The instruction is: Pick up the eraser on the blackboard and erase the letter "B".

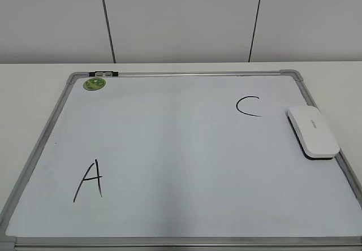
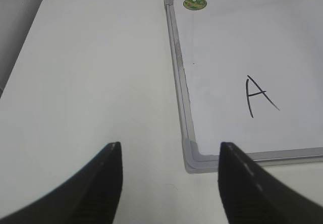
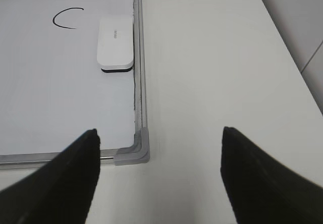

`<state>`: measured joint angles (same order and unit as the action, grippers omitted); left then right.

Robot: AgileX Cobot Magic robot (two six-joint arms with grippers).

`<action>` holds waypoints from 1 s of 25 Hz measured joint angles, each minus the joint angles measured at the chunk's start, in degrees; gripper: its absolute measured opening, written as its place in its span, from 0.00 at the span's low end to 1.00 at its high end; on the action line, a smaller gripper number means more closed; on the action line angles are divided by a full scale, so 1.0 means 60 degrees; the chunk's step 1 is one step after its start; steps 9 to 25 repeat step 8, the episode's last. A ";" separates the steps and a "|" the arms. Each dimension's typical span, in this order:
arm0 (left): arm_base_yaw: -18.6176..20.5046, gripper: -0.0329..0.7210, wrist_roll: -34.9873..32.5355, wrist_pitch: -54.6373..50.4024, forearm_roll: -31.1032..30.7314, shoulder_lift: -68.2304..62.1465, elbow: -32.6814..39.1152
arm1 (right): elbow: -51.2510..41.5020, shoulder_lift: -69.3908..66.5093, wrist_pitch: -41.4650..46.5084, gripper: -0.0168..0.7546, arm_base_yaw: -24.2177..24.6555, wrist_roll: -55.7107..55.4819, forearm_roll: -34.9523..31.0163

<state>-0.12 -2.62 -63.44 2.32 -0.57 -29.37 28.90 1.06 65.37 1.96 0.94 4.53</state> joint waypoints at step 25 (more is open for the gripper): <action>0.0000 0.62 0.0000 0.0000 0.0000 0.0000 0.0000 | 0.0000 0.0000 0.0000 0.76 0.0000 0.0000 0.0000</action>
